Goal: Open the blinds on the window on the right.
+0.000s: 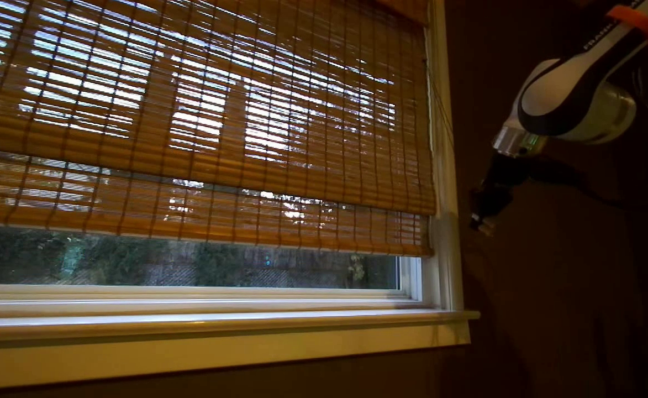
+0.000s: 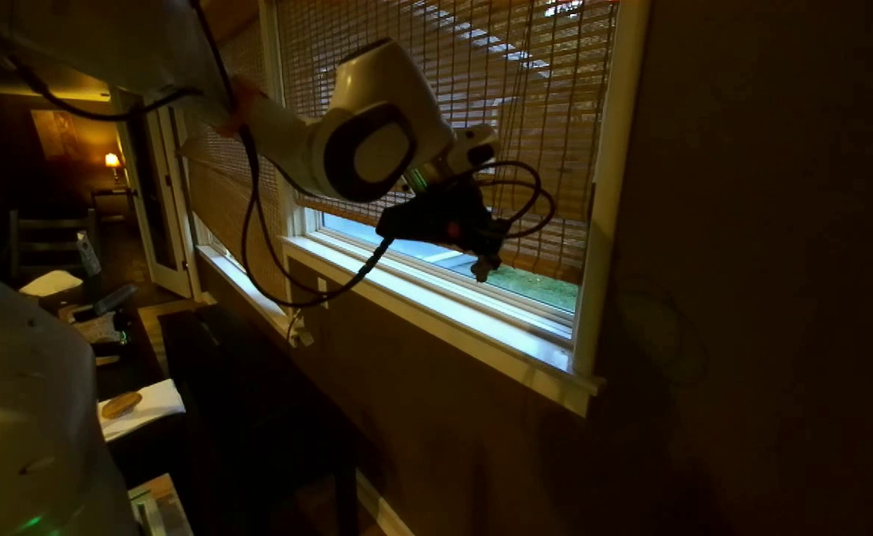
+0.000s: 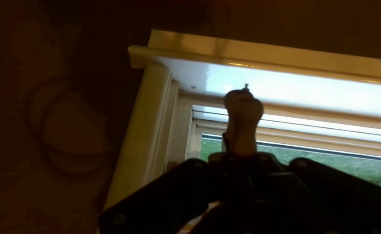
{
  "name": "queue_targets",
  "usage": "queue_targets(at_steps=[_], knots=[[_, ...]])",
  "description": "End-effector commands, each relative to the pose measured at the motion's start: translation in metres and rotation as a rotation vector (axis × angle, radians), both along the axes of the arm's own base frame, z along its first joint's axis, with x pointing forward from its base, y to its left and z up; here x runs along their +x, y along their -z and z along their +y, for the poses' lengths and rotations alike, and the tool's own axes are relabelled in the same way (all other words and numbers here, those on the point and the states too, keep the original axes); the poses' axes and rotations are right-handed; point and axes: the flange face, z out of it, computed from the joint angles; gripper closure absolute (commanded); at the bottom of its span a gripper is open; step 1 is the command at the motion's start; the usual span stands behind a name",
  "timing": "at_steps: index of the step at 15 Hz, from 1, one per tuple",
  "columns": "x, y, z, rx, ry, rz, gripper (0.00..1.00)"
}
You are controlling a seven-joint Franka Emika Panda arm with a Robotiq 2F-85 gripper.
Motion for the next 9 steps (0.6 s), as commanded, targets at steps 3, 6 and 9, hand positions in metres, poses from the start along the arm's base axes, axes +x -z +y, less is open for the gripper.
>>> queue_targets(at_steps=[3,6,9], knots=[[-0.029,0.087,-0.004,0.037,0.018,0.166,0.96],[-0.013,0.037,-0.003,0.018,0.012,0.051,0.99],[-0.011,0.032,-0.003,0.015,0.013,0.027,0.97]])
